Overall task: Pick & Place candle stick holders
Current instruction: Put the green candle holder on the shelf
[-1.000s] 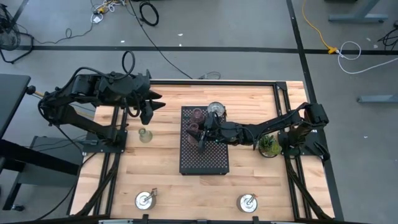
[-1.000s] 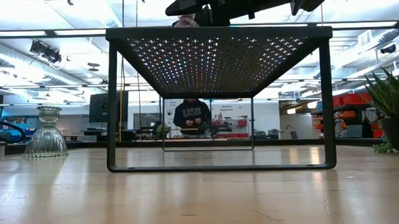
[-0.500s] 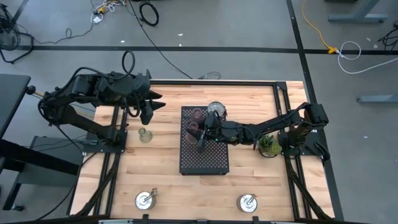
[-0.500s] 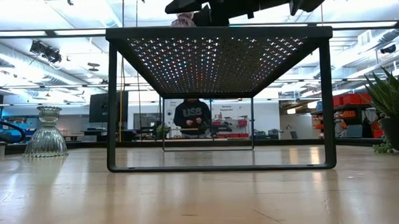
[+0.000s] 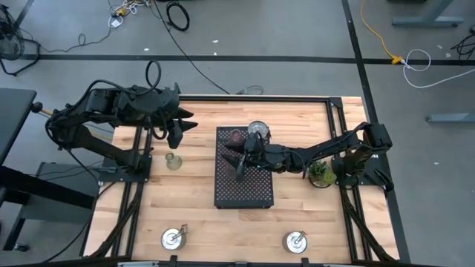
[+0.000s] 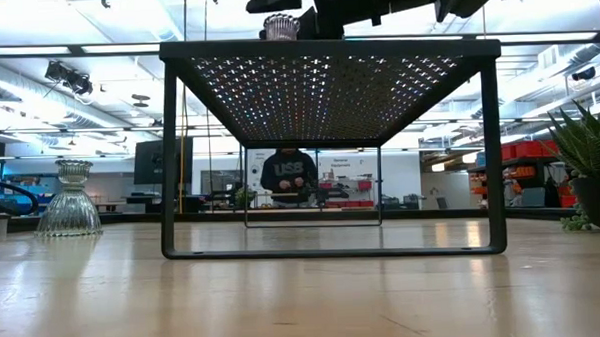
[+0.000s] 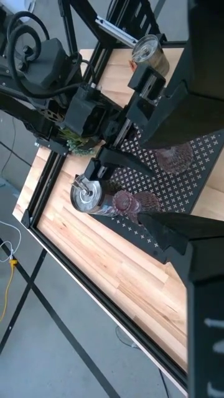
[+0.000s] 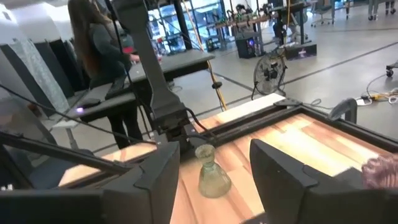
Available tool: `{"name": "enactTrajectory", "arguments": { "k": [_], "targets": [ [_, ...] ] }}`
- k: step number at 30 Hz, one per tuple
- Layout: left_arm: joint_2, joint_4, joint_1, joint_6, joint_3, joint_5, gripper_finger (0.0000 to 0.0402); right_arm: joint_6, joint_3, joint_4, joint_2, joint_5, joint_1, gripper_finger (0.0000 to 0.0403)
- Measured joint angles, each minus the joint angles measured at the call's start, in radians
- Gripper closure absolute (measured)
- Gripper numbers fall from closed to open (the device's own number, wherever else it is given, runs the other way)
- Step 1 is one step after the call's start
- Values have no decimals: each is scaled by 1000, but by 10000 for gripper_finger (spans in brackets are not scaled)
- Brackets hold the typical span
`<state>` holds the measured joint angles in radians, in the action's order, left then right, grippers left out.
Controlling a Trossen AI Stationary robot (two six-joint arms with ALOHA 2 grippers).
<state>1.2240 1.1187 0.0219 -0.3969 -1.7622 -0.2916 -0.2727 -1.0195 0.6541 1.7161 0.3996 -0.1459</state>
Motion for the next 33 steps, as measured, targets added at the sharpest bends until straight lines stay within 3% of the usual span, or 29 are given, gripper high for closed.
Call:
{"name": "enactTrajectory", "arguments": {
  "k": [11, 16, 26, 29, 33],
  "targets": [
    [0, 0, 0, 0, 0, 0, 223, 52, -3, 134, 0, 1, -43, 206],
    [0, 0, 0, -1, 0, 0, 223, 116, -79, 104, -1, 4, -78, 206],
    [0, 77, 0, -24, 0, 44, 223, 133, -410, -415, -1, 3, -199, 206],
    [0, 187, 0, -155, 0, -29, 223, 68, -545, -611, -10, 8, -219, 206],
    [0, 433, 0, -446, 7, -88, 223, 65, -714, -849, -33, 25, -240, 206]
  ]
}}
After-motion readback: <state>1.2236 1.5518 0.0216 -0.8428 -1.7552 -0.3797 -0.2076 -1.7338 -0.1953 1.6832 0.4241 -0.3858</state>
